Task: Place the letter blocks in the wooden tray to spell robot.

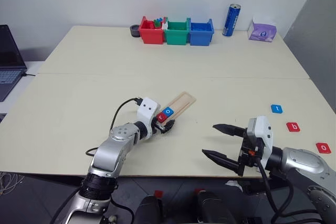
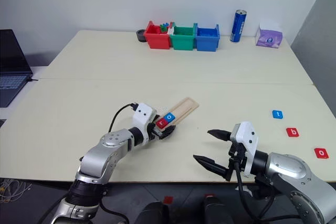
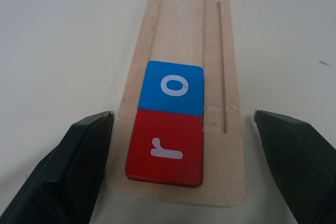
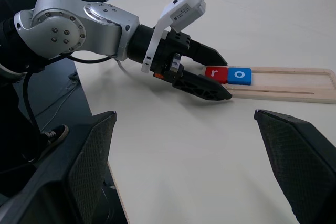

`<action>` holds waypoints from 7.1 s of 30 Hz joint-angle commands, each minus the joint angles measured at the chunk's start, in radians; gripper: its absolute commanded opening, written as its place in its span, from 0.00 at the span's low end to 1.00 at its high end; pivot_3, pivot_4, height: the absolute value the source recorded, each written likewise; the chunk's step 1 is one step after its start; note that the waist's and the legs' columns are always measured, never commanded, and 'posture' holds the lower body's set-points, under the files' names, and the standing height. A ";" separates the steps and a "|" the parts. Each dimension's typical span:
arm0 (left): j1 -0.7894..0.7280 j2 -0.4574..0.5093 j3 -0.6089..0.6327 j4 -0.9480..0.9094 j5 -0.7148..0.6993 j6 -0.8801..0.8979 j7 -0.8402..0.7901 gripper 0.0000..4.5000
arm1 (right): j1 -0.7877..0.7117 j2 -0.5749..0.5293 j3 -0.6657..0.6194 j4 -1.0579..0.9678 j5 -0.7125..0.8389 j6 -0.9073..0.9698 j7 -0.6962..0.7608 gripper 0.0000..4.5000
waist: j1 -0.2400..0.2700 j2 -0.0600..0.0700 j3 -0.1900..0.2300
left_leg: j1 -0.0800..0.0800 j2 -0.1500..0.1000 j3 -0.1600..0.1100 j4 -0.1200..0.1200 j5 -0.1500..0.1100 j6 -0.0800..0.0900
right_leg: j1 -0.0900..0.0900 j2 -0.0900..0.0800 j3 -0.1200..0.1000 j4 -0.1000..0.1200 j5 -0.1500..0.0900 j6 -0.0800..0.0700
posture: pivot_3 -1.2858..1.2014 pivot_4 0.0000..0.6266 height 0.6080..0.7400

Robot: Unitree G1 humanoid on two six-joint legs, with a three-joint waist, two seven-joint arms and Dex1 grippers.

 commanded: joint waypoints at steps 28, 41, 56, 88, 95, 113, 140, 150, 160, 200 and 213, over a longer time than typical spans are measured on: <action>-0.020 0.104 -0.067 -0.022 -0.019 0.057 -0.155 0.75 | -0.018 -0.019 -0.029 -0.050 0.031 -0.006 0.007 1.00 | -0.001 0.000 0.000 | 0.001 0.000 0.000 0.000 0.000 0.000 | 0.000 0.000 0.001 0.000 0.000 0.000 | 0.52 0.24 1.00; -0.123 0.207 -0.275 0.102 0.034 -0.386 -0.637 0.75 | 0.177 -0.194 -0.222 -0.046 0.010 0.017 0.099 1.00 | 0.006 0.000 0.000 | -0.001 0.000 0.001 0.001 0.000 0.000 | 0.000 -0.001 -0.001 -0.001 0.000 0.000 | 0.52 0.24 1.00; -0.287 0.062 -0.354 0.355 0.161 -0.558 -0.730 0.75 | 0.406 -0.206 -0.338 -0.015 -0.187 -0.058 0.158 1.00 | 0.001 0.000 0.000 | 0.000 -0.002 0.002 0.001 0.000 0.000 | 0.000 0.001 -0.001 0.000 0.000 0.000 | 0.52 0.24 1.00; -0.249 0.100 -0.275 0.332 0.145 -0.612 -0.769 0.99 | 0.278 -0.185 -0.387 0.013 -0.137 -0.014 0.171 1.00 | 0.001 -0.001 0.000 | 0.000 -0.002 0.001 0.001 0.000 0.000 | 0.000 0.001 -0.001 0.000 0.000 0.000 | 0.52 0.24 1.00; -0.206 0.137 -0.243 0.280 0.127 -0.593 -0.764 0.99 | 0.242 -0.138 -0.434 0.075 -0.097 -0.027 0.167 1.00 | 0.001 -0.001 0.000 | 0.000 -0.001 0.002 0.001 0.000 0.000 | 0.000 0.001 -0.001 0.000 0.000 0.000 | 0.52 0.24 1.00; -0.044 0.210 -0.094 0.102 0.040 -0.505 -0.682 0.99 | 0.172 -0.064 -0.389 0.166 -0.129 -0.085 0.104 1.00 | 0.001 0.000 0.000 | 0.000 0.001 0.002 0.001 0.000 0.000 | 0.000 0.000 0.000 0.001 0.000 0.000 | 0.52 0.24 1.00; -0.097 0.227 -0.058 0.133 -0.020 -0.524 -0.710 0.99 | 0.183 -0.008 -0.391 0.104 -0.149 -0.041 -0.035 1.00 | 0.001 0.000 0.000 | 0.001 0.000 0.002 0.001 0.000 0.000 | 0.000 0.000 0.000 0.001 0.000 0.000 | 0.52 0.24 1.00; -0.121 0.228 -0.065 0.137 -0.038 -0.524 -0.788 0.99 | 0.231 0.125 -0.433 0.072 -0.240 0.009 -0.292 1.00 | -0.001 0.000 0.000 | 0.001 0.000 0.002 0.001 0.000 0.000 | 0.000 0.000 0.001 0.001 0.000 0.000 | 0.52 0.24 1.00; -0.108 0.254 -0.071 0.077 -0.061 -0.497 -0.840 0.99 | 0.164 0.223 -0.434 0.167 -0.355 0.101 -0.500 1.00 | -0.002 0.003 -0.002 | 0.001 0.001 0.003 0.001 0.000 0.000 | 0.000 0.000 0.002 0.001 0.000 0.000 | 0.52 0.24 1.00; -0.026 0.319 -0.062 0.022 -0.078 -0.495 -0.803 1.00 | -0.025 0.217 -0.418 0.342 -0.339 0.267 -0.472 0.32 | -0.002 0.005 -0.002 | 0.000 0.001 0.002 0.000 0.000 0.000 | 0.000 0.000 0.002 0.001 0.000 0.000 | 0.52 0.24 1.00; -0.032 0.308 -0.073 0.038 -0.071 -0.521 -0.805 1.00 | 0.040 0.528 -0.279 0.075 -0.417 0.398 -0.723 0.32 | -0.003 0.006 -0.002 | 0.000 0.001 0.002 0.000 0.000 0.000 | -0.001 -0.001 0.002 0.001 0.000 0.000 | 0.52 0.24 1.00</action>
